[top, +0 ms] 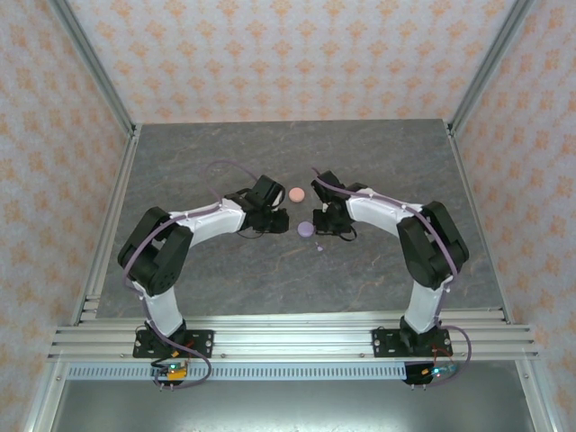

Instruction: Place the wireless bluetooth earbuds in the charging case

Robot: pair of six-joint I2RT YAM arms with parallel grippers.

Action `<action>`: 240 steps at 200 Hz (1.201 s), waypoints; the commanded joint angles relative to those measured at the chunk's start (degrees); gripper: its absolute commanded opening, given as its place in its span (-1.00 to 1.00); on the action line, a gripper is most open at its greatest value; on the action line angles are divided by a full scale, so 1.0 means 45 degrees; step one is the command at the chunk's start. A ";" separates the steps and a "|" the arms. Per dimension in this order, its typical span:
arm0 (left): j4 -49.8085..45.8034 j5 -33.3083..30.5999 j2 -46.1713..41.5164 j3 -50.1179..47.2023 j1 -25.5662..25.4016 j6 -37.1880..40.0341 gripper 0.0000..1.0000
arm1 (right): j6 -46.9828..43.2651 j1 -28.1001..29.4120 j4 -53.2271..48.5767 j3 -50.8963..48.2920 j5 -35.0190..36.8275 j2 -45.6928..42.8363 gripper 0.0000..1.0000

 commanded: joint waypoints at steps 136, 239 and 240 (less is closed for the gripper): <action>0.0973 0.1452 0.1169 0.0118 -0.0571 -0.0018 -0.73 | 0.0273 -0.0119 -0.0178 0.2041 -0.0077 0.2155 -0.73; 0.1754 0.2217 0.0898 -0.0459 -0.0729 0.0025 -0.73 | -0.0021 -0.0174 -0.0478 0.3011 -0.0449 0.2396 -0.75; 0.1751 0.2197 0.0882 -0.0464 -0.0714 0.0015 -0.73 | -0.0021 -0.0174 -0.0478 0.3011 -0.0449 0.2396 -0.75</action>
